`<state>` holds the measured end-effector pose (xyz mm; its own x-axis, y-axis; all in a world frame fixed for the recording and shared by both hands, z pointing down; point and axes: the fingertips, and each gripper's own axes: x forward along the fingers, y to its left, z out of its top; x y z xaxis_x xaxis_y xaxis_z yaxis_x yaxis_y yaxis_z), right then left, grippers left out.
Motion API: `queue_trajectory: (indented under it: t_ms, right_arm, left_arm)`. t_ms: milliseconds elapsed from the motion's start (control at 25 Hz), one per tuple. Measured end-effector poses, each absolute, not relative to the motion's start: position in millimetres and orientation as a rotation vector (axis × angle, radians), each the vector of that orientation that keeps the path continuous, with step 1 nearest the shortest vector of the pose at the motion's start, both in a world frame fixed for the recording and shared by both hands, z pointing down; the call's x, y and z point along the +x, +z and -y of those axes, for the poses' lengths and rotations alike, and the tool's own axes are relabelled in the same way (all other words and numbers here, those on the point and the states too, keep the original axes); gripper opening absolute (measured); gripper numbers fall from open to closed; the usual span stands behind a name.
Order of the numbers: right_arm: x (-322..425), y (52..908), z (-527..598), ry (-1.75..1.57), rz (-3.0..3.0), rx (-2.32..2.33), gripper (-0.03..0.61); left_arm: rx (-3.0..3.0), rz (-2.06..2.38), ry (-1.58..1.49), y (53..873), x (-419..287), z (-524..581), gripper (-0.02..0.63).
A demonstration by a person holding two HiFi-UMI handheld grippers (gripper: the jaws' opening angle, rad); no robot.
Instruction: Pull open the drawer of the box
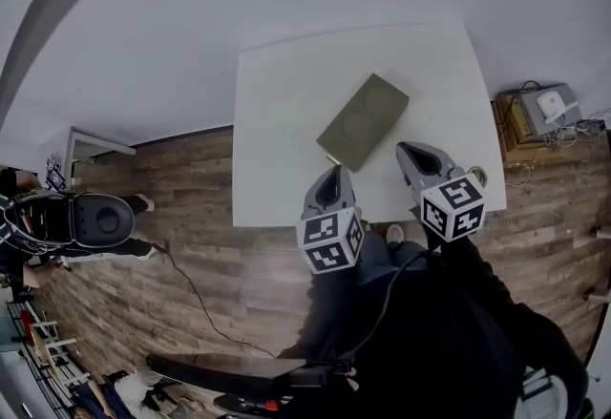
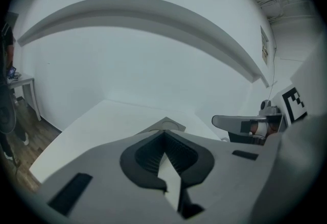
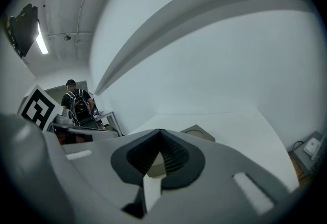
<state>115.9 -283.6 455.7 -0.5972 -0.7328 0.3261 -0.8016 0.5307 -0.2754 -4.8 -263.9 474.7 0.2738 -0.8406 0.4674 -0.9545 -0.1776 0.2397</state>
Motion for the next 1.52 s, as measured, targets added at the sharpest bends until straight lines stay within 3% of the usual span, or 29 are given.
queue_trajectory:
  t_ms: [360,760,880,1000,1520]
  right_arm:
    - [97,457,310,0.597,2.558,1.334,-0.009]
    - [77,482,327,0.627,2.499,1.281,-0.011]
    - [71,487,332,0.629,2.494,1.265,-0.009]
    - [65,489,338,0.626,2.488,1.258,-0.009]
    - [54,506,347,0.641,2.440,1.227,-0.009]
  left_arm:
    - [1.962,1.473,0.231,504,-34,295,0.000]
    - [1.595,1.225,0.065,597,-53,296,0.000]
    - [1.524,1.131,-0.018,615,-48,299,0.066]
    - [1.441,1.109,-0.066,631,-52,304,0.087]
    - [1.325,1.053,-0.174,648,-54,315,0.089]
